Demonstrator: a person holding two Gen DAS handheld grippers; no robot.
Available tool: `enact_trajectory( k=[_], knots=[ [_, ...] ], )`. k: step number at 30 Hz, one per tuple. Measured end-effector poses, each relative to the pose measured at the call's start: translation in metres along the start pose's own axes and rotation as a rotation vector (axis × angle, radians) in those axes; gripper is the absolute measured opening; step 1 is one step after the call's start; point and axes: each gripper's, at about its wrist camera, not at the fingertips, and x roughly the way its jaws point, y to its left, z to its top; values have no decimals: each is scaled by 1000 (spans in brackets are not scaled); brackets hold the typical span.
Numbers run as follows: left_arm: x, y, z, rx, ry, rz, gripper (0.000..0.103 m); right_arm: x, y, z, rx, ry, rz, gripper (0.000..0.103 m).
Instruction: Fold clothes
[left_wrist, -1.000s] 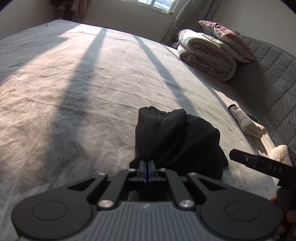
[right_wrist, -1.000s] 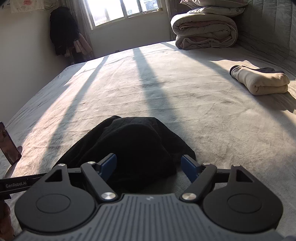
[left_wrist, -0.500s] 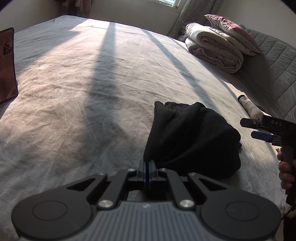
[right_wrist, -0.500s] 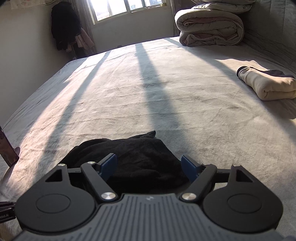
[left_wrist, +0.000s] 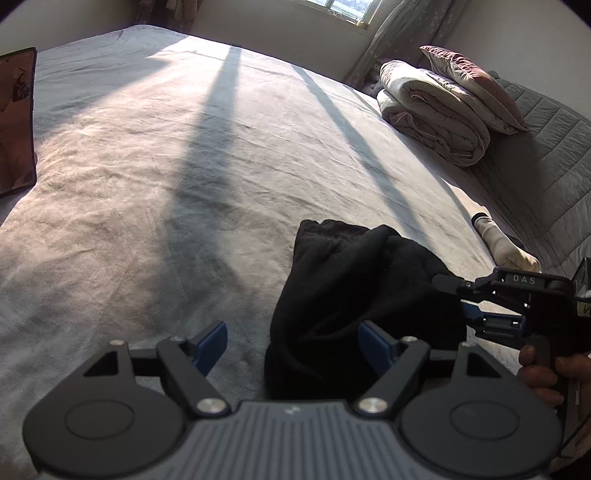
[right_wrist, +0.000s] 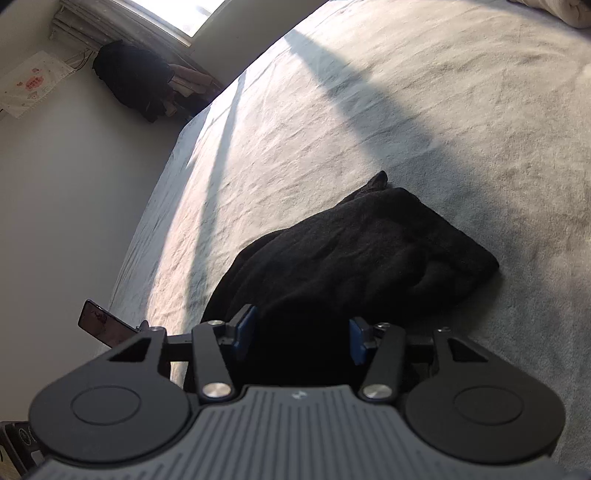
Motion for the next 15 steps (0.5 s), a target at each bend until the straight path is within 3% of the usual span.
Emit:
enact_trajectory(
  k=[1,8,15],
  knots=[
    [-1,0,1,6,4,-2,79,0,3,-2,0,-2,13,16],
    [-18,-2,13,24,-8,-36,79,-9,36,-17,-19,21,167,13],
    [-43,9,30,-14,-66,-62,79,5,82,-50,-92,161,305,11]
  ],
)
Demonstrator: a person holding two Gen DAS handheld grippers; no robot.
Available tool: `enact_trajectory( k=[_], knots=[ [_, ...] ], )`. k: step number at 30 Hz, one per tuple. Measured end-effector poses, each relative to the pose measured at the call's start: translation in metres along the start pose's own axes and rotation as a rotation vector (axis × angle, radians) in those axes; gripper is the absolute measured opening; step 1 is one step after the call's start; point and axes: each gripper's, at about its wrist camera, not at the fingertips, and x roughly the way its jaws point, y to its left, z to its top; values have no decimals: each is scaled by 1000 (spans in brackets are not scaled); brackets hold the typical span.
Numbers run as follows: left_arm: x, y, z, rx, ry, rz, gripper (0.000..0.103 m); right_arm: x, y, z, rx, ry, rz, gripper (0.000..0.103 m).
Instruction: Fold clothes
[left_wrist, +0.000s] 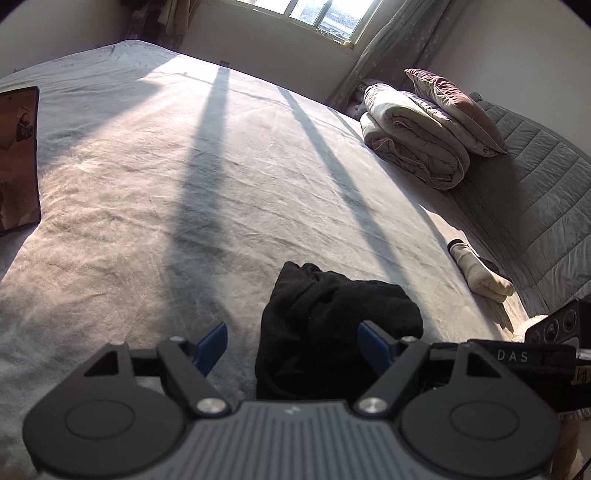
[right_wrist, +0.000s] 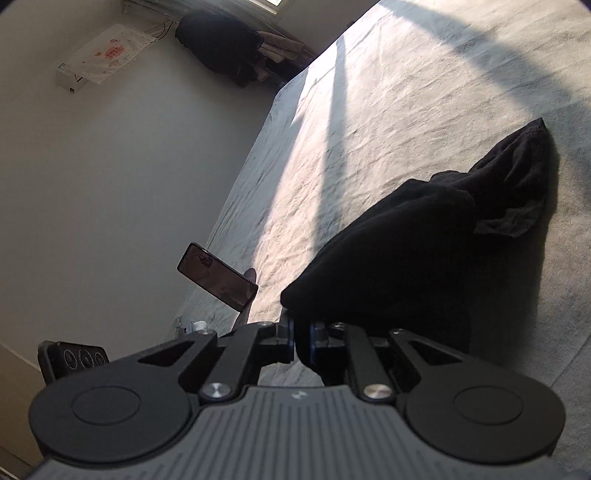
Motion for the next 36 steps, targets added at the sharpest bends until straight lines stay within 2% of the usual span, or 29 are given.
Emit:
enact_trajectory(
  k=[3,7,15,16,17,18,19,23,29,33,36],
  knots=[
    [-7,5,4,-4,-9,11,79,18,13,-17,-19,72,29,10],
    [-5,2,7,6,5,7,79,34,17,-41,-41,145,-1,10],
    [20,-33,11,98,54,-50,79,0,-1,-42,-32,133,-92,19],
    [25,-41,13,118,61,-58,79,-7,-3,-41,-40,127,-106,32],
    [32,-48,15,138,69,-64,80,-16,-5,-40,-47,115,-118,57],
    [38,-55,17,158,78,-70,80,-24,-7,-40,-51,100,-122,64],
    [45,-63,19,179,87,-74,80,-33,-9,-40,-54,84,-122,66],
    [86,-92,24,284,148,-59,80,-61,-23,-36,-22,37,-126,66],
    [153,-123,23,421,280,-14,80,-87,-48,-34,27,-1,-173,66],
    [188,-133,20,487,311,29,79,-86,-60,-33,57,-17,-176,66],
    [205,-138,16,506,336,36,75,-82,-53,-41,67,-24,-180,66]
  ],
)
